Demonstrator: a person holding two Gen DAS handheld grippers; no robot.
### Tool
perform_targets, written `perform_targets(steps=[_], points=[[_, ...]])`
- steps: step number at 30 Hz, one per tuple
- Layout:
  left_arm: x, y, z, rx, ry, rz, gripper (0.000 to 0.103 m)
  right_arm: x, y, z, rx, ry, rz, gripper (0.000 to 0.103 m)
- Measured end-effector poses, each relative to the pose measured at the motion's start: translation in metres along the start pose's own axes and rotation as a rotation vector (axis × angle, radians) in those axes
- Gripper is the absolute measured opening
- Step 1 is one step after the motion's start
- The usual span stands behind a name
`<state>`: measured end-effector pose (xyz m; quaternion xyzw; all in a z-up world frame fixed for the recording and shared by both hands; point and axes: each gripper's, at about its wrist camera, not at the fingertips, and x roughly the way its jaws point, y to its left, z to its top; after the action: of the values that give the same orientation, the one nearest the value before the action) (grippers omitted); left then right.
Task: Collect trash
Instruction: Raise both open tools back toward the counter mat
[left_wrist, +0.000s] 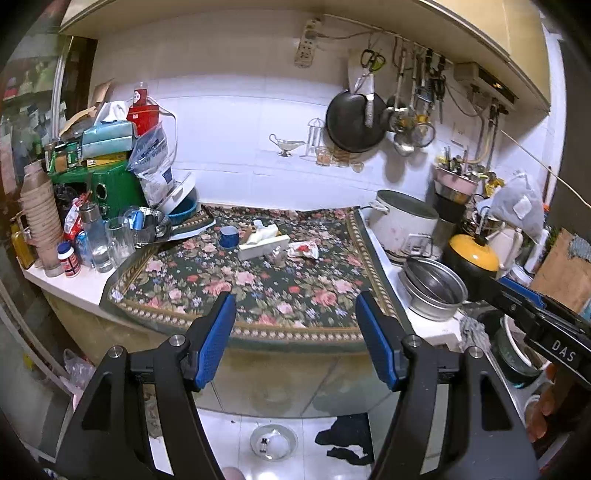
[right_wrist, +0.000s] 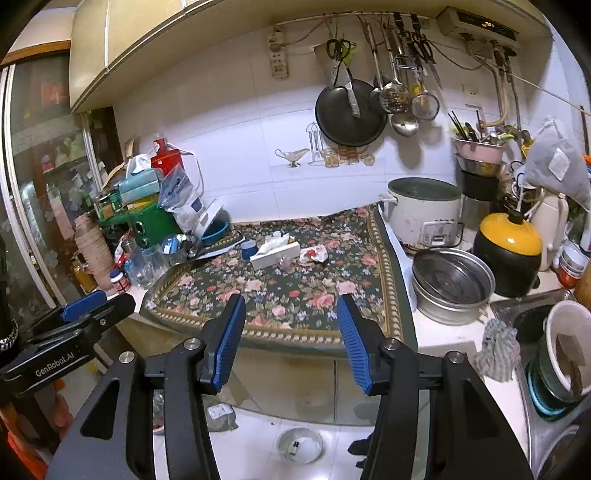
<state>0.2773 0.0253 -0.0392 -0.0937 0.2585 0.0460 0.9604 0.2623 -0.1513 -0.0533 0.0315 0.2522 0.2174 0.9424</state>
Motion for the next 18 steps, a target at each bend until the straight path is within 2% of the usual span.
perform_targets(steps=[2,8,14,18], points=[[0.025,0.013,0.009,-0.002,0.009,-0.001,0.066,0.008,0.000,0.003,-0.002,-0.003,-0.005,0.049],[0.100,0.050,0.040,0.030,0.066,-0.035,0.066,0.065,0.002,0.022,0.029,0.010,-0.053,0.049],[0.190,0.086,0.067,0.080,0.202,-0.096,0.066,0.133,0.005,0.042,0.119,0.075,-0.113,0.049],[0.237,0.097,0.069,0.104,0.263,-0.089,0.066,0.169,0.003,0.049,0.164,0.107,-0.153,0.049]])
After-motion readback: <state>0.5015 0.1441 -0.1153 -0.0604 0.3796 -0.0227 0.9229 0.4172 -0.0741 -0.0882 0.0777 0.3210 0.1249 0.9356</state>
